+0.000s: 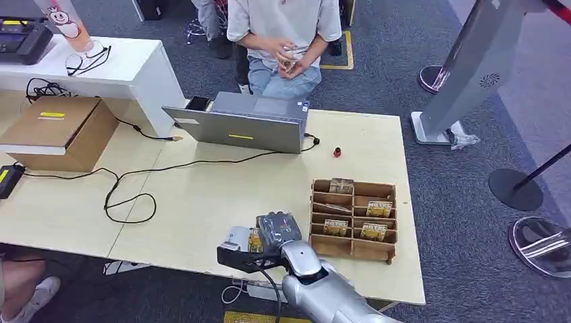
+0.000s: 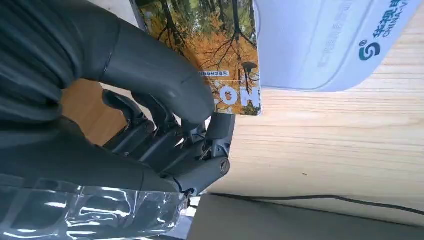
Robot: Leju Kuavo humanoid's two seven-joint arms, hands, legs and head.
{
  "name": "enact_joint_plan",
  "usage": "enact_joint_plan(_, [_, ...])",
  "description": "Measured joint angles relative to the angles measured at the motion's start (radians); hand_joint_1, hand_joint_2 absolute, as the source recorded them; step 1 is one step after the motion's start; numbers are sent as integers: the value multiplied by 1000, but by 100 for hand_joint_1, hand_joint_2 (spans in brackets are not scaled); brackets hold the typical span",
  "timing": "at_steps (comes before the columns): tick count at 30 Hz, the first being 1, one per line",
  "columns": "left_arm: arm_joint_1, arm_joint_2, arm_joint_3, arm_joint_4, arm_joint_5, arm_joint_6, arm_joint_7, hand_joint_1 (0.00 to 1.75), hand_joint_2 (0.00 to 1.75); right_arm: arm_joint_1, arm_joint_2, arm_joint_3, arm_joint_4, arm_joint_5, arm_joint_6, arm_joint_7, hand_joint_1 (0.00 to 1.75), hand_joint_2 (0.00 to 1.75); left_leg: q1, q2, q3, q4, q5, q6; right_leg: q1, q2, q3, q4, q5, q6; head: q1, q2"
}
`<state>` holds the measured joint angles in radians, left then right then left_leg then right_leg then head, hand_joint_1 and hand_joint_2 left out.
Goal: Pass the card to the sensor for recognition and then transmit it.
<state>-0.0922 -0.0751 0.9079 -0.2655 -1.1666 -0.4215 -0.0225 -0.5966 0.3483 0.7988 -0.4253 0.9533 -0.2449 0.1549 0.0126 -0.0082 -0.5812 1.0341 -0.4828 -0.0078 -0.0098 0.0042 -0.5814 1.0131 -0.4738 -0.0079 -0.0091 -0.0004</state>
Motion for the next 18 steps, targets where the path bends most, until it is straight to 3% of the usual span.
enact_joint_plan(18, [-1, 1, -18, 0, 15, 1, -1, 0, 0, -1, 0, -24, -1, -2, -26, -29, 175, 175, 0, 0, 0, 0, 0, 0, 0, 0, 0, 0, 0, 0, 0, 0])
